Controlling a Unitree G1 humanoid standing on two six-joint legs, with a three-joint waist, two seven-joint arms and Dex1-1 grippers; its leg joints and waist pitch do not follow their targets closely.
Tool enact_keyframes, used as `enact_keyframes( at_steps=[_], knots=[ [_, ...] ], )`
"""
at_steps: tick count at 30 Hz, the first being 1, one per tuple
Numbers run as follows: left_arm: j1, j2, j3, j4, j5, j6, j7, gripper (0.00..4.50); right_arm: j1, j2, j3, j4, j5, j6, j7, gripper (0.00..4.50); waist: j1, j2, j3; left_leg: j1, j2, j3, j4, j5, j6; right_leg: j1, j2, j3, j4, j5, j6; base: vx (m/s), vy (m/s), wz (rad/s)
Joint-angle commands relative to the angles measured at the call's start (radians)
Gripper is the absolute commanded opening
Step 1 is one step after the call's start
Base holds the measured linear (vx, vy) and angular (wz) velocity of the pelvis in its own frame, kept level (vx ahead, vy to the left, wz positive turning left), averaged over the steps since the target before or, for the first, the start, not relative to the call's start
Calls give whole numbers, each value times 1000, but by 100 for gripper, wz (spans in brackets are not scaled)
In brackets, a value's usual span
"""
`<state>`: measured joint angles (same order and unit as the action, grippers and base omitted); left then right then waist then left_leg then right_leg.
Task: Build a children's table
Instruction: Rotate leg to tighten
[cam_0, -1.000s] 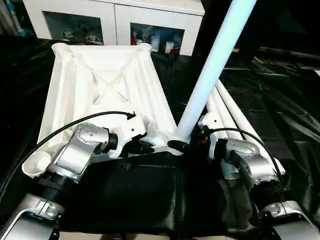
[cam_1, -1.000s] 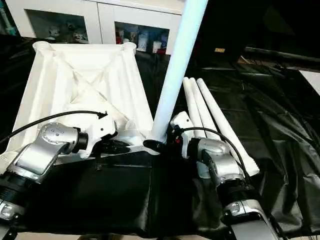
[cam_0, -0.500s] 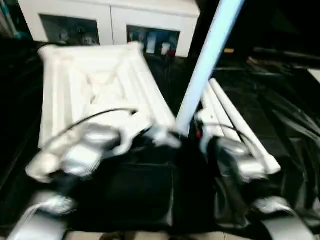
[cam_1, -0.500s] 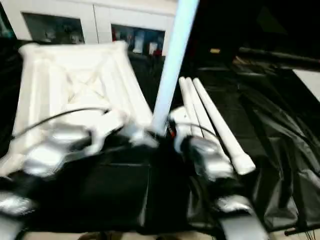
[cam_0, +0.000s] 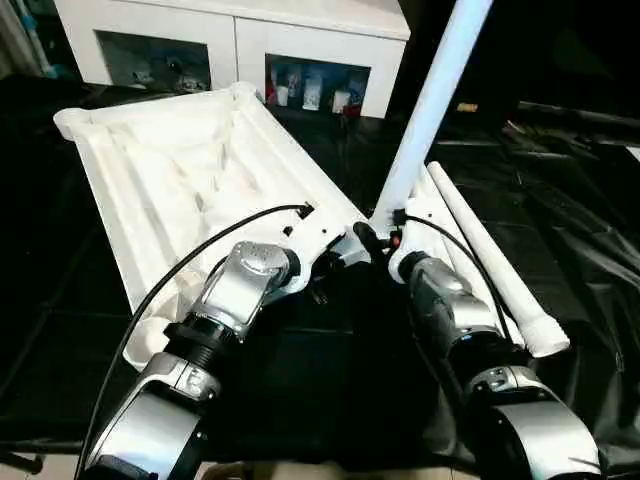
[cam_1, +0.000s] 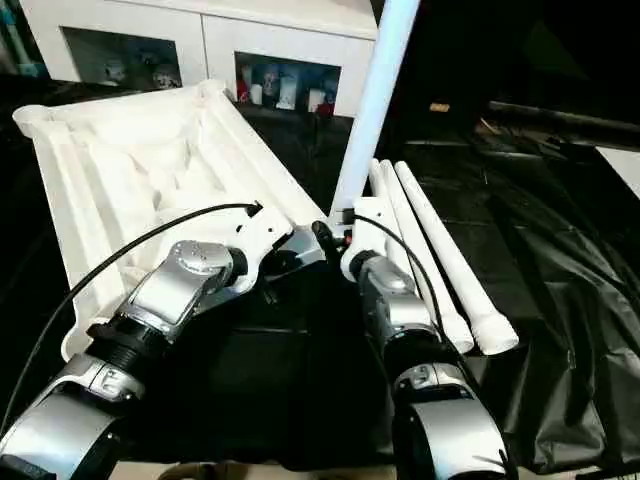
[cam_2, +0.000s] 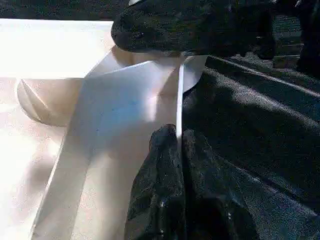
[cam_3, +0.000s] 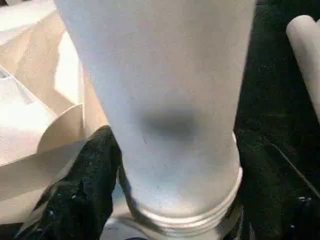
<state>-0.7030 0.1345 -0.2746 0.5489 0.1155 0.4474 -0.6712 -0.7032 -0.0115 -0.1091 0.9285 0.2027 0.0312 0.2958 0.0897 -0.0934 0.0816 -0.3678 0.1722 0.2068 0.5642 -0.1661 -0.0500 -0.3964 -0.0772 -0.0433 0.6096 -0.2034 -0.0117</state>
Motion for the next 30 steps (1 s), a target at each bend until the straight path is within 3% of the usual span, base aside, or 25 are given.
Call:
enact_keyframes(
  at_steps=[1,2,4,5,7,8,9,11,13,14,17,20,22,25,26,28,29,30],
  knots=[
    [37,-23,-2,43,-14,-44,22,0,34,6,25,16,-7,13,15,377,0,5,-59,14,64,-32,-66,-194,50,31,-81,47,-77,-184,-182,0,0,0],
    [36,-23,-3,48,-16,-63,13,0,43,-1,27,-8,-10,11,11,387,0,-1,-59,15,64,-31,-66,-206,47,32,-80,46,-80,-204,-180,0,0,0],
    [35,-27,-1,51,-24,-110,0,0,76,-23,34,-93,-16,24,9,387,4,2,-61,17,66,-32,-66,-211,43,31,-82,48,-81,-218,-170,0,0,0],
    [27,-40,13,55,-31,-163,19,0,145,-52,37,-242,-5,75,36,387,12,2,-63,18,66,-31,-65,-197,46,35,-79,48,-82,-196,-158,0,0,0],
    [20,-48,26,60,-34,-182,40,0,177,-64,38,-308,-2,99,49,387,17,-1,-65,20,65,-30,-62,-173,58,33,-74,49,-76,-142,-156,0,0,0],
    [11,-56,44,63,-43,-200,60,0,217,-79,45,-383,-1,121,60,387,19,-3,-69,12,64,-31,-61,-149,67,39,-76,45,-69,-101,-170,0,0,0],
    [6,-60,57,62,-55,-212,60,0,242,-88,49,-430,-1,135,67,387,21,-1,-75,13,64,-31,-58,-140,69,42,-76,46,-68,-85,-174,0,0,0],
    [-2,-64,80,49,-81,-204,46,43,283,-102,54,-503,2,158,76,392,23,-5,-75,10,64,-30,-55,-117,81,43,-78,45,-63,-43,-183,0,0,0],
    [-12,-58,110,2,-122,-169,11,54,339,-121,56,-604,11,190,80,392,30,8,-86,13,65,-29,-46,-56,95,44,-75,44,-48,86,-221,0,0,0],
    [-17,-41,119,-31,-123,-166,14,72,370,-137,71,-663,14,212,88,392,26,7,-85,8,63,-29,-44,-47,105,45,-73,41,-43,124,-239,0,0,0],
    [-30,18,167,-84,-103,-139,76,94,420,-164,109,-775,19,289,119,392,25,16,-81,9,64,-30,-47,-91,99,47,-74,41,-50,96,-238,0,0,0],
    [-38,51,216,-103,-98,-121,131,110,434,-170,124,-801,18,317,131,392,14,17,-80,9,64,-33,-49,-138,70,48,-73,41,-55,13,-223,0,0,0],
    [-34,121,275,-115,-64,-115,217,131,443,-166,141,-805,8,342,134,392,12,22,-80,10,64,-34,-49,-146,55,45,-70,41,-55,-5,-219,0,0,0],
    [-4,216,351,-149,-19,-77,323,145,438,-156,162,-783,-27,373,108,392,6,21,-83,11,65,-36,-50,-135,39,45,-68,39,-48,8,-212,0,0,0],
    [-4,216,351,-149,-19,-77,323,156,438,-156,162,-783,-27,373,108,392,3,26,-82,13,62,-35,-48,-124,35,42,-67,40,-48,18,-212,0,0,0],
    [6,235,367,-160,-11,-65,340,173,432,-152,164,-773,-33,381,100,392,5,27,-81,15,63,-34,-48,-113,31,40,-66,40,-45,34,-219,0,0,0],
    [56,315,412,-188,52,-53,428,176,397,-141,171,-723,-57,411,54,392,9,31,-80,19,64,-34,-48,-115,28,35,-64,40,-44,41,-222,0,0,0],
    [56,315,412,-188,52,-53,428,183,397,-141,171,-723,-57,411,54,392,7,31,-80,15,65,-36,-49,-113,23,39,-65,39,-41,41,-223,0,0,0]
  ],
)
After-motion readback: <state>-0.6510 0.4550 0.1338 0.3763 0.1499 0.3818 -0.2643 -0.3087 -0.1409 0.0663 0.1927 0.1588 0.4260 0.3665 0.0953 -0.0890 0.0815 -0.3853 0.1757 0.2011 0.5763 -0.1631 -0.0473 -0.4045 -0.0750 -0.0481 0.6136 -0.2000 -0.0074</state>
